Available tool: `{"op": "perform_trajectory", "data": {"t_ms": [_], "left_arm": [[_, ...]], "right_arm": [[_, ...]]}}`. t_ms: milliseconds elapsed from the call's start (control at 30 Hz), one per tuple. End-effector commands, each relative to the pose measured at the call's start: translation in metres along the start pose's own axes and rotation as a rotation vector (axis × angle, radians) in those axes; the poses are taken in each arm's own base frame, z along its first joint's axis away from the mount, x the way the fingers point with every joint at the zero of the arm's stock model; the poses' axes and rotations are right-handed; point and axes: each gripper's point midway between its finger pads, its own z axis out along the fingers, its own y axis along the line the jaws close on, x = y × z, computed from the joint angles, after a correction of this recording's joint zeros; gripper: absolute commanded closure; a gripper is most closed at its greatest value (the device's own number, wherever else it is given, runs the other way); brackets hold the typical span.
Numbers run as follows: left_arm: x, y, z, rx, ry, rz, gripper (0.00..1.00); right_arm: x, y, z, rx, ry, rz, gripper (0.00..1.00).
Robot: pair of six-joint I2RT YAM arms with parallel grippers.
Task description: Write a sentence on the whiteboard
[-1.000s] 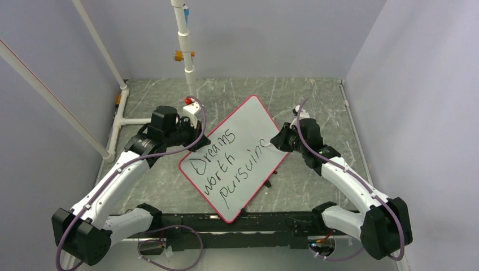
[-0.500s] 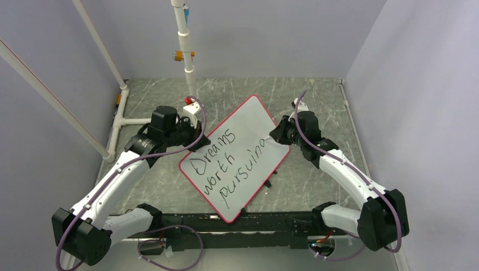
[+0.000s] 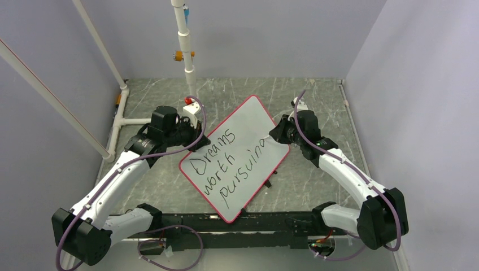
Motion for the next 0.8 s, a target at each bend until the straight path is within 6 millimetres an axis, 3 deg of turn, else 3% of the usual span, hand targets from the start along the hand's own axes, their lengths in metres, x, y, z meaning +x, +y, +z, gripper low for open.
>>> {"op": "perform_trajectory", "data": {"t_ms": [0,767], "left_arm": [[0.011,0.005,-0.001,-0.021,0.040,0.114,1.00],[0.010,0.004,-0.002,-0.026,0.032,0.116,1.00]], "right_arm": [[0.000,0.002,-0.003,-0.022,-0.015,-0.013,1.00],[0.056,-0.033,-0.022,0.065,0.047,0.010,1.00]]}}
